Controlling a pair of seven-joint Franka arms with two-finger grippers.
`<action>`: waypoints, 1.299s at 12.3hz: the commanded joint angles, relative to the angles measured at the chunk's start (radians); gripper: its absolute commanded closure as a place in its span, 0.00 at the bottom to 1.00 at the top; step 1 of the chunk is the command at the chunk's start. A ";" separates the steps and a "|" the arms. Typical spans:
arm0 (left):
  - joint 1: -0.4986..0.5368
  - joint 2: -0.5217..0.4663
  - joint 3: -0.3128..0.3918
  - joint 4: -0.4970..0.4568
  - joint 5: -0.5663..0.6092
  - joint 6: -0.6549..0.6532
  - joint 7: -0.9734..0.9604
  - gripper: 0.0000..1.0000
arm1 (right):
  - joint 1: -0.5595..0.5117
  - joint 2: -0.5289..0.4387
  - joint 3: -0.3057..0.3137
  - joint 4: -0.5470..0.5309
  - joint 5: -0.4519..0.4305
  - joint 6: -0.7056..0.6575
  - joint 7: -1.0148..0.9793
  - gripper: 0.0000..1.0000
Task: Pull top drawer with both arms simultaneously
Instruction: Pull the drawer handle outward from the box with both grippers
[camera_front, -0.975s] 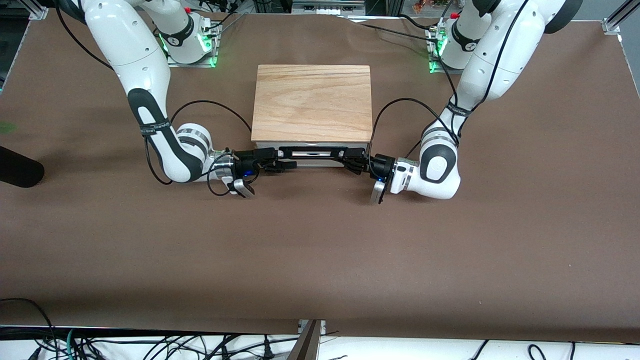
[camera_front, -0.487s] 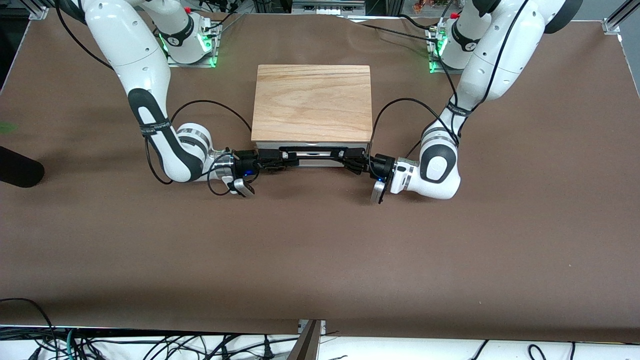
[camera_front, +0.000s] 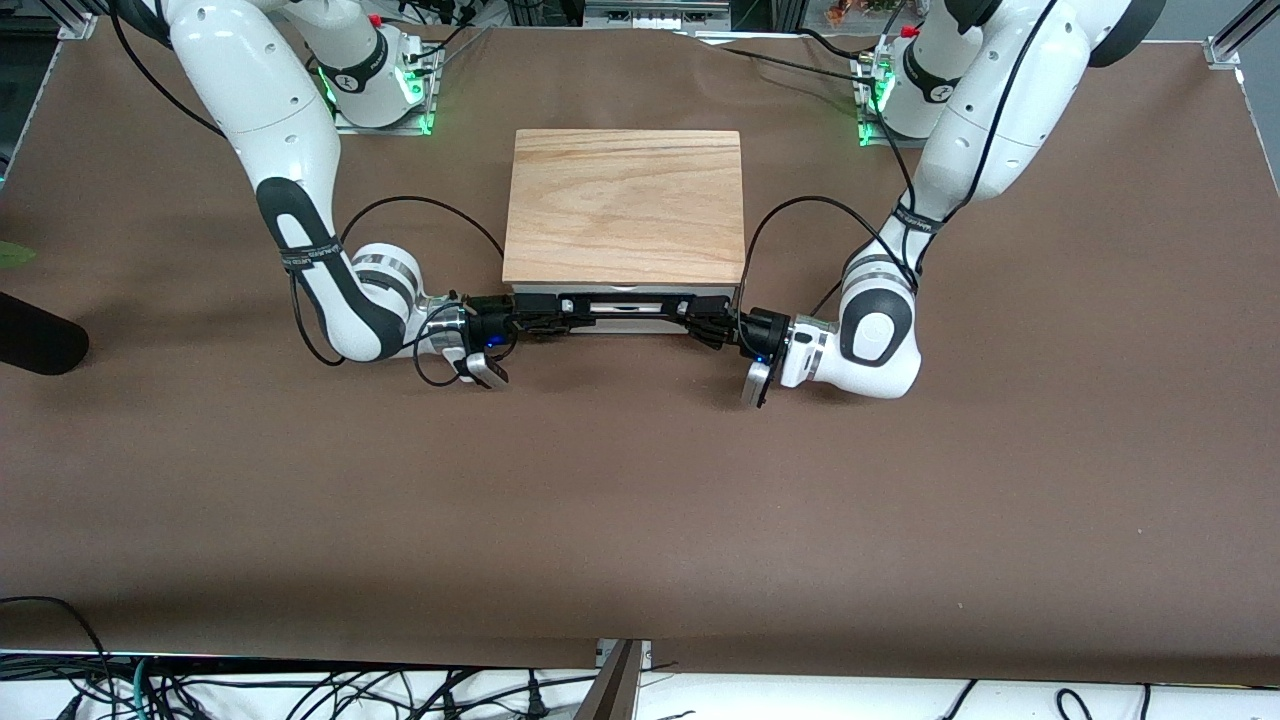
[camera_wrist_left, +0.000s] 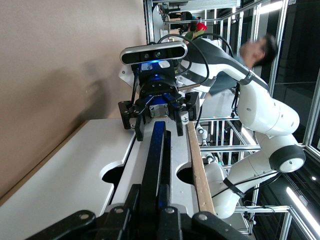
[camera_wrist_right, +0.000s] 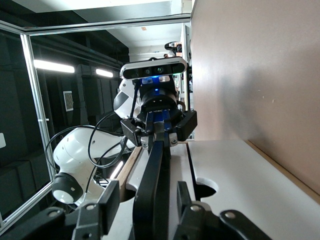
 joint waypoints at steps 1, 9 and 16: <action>0.005 -0.024 -0.006 -0.026 -0.036 0.002 0.036 1.00 | -0.001 -0.033 -0.003 -0.040 -0.004 -0.013 -0.016 0.72; 0.002 -0.019 -0.006 -0.017 -0.041 0.003 0.033 1.00 | -0.011 -0.030 -0.009 -0.022 -0.006 -0.007 -0.010 0.91; -0.004 0.045 -0.003 0.113 -0.042 0.010 -0.002 1.00 | -0.014 0.025 -0.045 0.142 -0.006 0.016 0.087 0.91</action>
